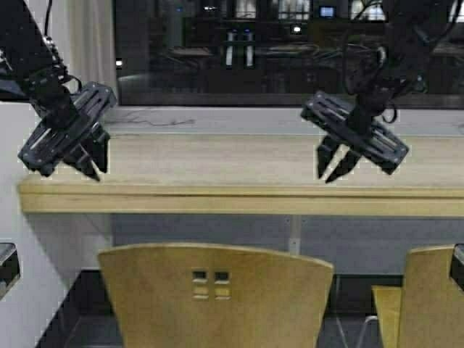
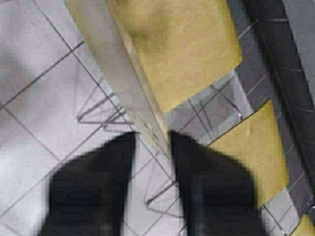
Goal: Push the chairs under the table
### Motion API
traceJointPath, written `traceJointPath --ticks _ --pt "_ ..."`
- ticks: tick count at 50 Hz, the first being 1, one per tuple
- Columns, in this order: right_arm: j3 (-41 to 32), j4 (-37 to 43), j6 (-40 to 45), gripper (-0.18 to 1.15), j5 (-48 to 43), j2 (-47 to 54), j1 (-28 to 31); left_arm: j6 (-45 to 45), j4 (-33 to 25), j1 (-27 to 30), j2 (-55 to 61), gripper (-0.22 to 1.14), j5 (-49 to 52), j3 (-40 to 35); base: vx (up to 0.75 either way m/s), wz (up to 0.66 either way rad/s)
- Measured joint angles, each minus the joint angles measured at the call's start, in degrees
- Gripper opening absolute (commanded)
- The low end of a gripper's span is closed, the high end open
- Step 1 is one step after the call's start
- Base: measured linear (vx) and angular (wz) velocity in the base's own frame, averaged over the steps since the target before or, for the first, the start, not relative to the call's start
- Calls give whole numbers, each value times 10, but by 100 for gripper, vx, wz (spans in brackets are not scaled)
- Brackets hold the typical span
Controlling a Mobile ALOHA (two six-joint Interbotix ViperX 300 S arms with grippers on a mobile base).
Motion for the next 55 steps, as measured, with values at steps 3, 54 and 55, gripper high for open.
traceJointPath --ticks 3,54,55 --pt "-3 26 1 97 13 8 7 0 -19 -5 3 81 2 8 15 -13" --pt "-94 302 4 97 66 171 62 0 -151 -42 183 81 11 -58 4 -2" --pt "-97 302 4 97 67 174 62 0 -152 -42 187 81 10 -62 0 0"
